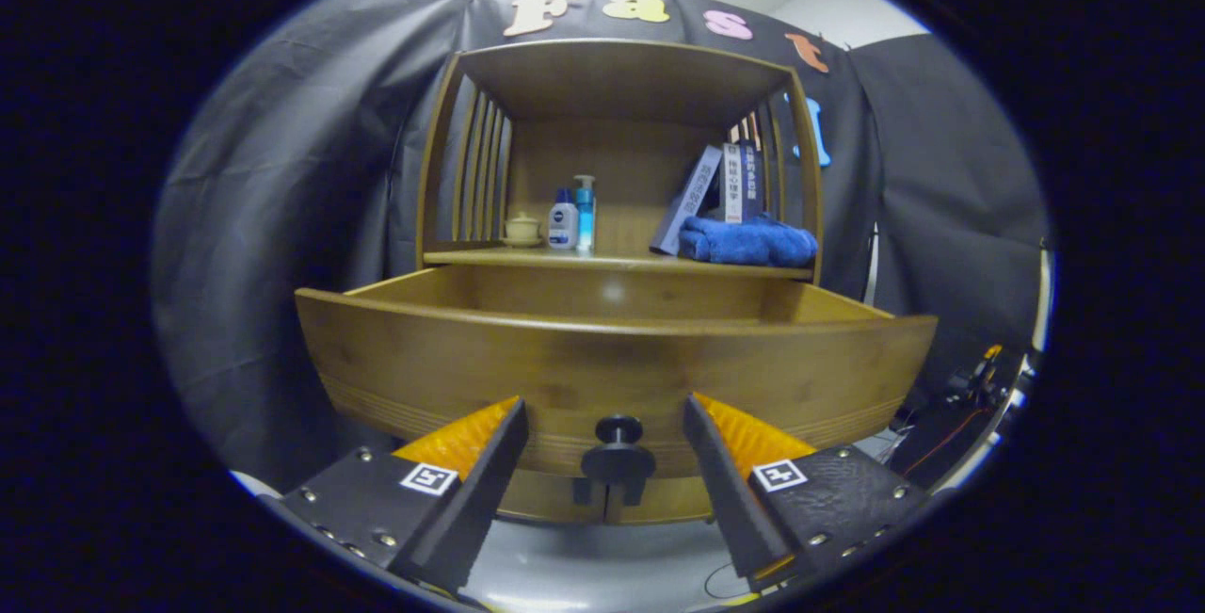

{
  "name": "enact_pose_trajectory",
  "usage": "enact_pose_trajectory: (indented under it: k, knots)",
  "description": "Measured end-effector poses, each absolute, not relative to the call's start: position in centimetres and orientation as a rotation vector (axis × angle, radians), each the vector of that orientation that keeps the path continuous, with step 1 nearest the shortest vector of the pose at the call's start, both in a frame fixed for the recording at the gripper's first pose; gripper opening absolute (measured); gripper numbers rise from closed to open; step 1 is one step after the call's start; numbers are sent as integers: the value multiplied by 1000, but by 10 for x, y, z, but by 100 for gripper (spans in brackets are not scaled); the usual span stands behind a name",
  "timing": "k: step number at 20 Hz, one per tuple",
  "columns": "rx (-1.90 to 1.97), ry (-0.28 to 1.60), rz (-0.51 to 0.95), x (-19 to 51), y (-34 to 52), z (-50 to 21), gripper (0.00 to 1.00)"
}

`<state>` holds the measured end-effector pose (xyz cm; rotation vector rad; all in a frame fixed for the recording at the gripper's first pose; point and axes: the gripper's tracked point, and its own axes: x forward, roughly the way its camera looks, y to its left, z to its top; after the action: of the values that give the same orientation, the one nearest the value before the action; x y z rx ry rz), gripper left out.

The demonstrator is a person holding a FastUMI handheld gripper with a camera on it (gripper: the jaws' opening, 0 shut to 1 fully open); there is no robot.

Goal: Pull open the drawer, take out the items inside it, and place them on the countertop above the cabinet.

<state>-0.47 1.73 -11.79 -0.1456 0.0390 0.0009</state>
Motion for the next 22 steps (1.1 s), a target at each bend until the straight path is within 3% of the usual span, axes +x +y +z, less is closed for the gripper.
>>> enact_pose_trajectory:
  k: [5,13,22]
  knots:
    - [-141,12,-11,-13,26,-63,98]
    - [-123,114,-9,59,28,-19,98]
    - [-101,638,-4,131,26,-97,99]
